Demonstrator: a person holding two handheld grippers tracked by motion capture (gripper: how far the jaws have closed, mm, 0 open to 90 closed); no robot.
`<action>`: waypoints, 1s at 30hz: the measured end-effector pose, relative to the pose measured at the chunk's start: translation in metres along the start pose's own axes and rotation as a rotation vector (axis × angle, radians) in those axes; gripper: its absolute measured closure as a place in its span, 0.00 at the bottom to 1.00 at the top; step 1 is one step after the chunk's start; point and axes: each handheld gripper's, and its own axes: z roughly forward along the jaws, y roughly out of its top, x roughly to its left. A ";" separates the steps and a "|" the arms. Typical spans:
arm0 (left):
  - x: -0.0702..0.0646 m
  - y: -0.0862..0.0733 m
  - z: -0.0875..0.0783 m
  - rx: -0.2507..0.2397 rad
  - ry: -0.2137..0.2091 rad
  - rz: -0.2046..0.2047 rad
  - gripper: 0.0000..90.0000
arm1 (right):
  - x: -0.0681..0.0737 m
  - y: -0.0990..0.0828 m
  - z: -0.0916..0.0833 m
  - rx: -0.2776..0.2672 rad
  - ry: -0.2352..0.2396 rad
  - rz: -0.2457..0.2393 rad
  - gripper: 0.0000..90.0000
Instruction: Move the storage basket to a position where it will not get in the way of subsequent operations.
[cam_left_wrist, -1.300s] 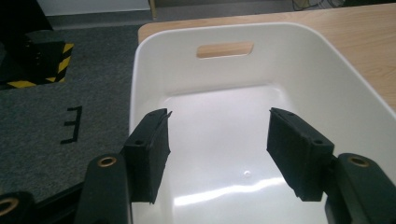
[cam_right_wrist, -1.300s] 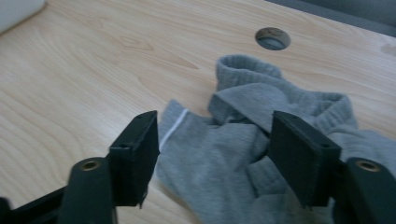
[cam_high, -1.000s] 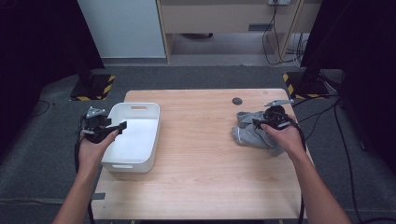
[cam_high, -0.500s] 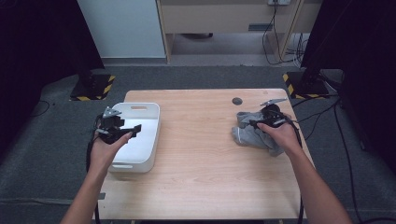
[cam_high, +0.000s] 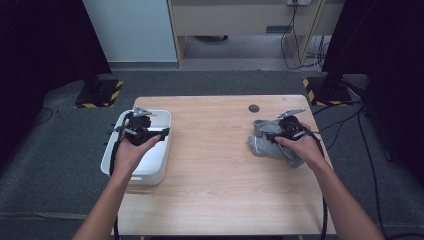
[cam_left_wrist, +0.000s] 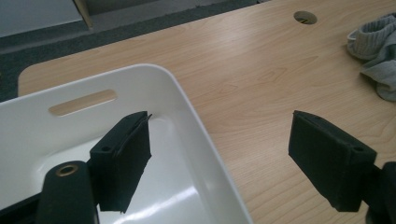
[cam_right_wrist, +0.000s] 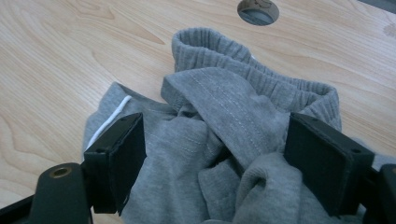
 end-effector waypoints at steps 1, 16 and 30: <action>-0.003 0.002 0.003 0.001 -0.005 0.003 0.22 | 0.000 -0.001 -0.001 -0.001 0.005 0.002 0.23; -0.060 0.029 0.028 0.000 -0.026 0.047 0.21 | -0.006 -0.007 0.012 0.028 0.091 -0.073 0.22; -0.073 0.024 0.038 -0.015 -0.104 0.096 0.21 | 0.006 -0.001 0.041 0.100 -0.037 -0.095 0.51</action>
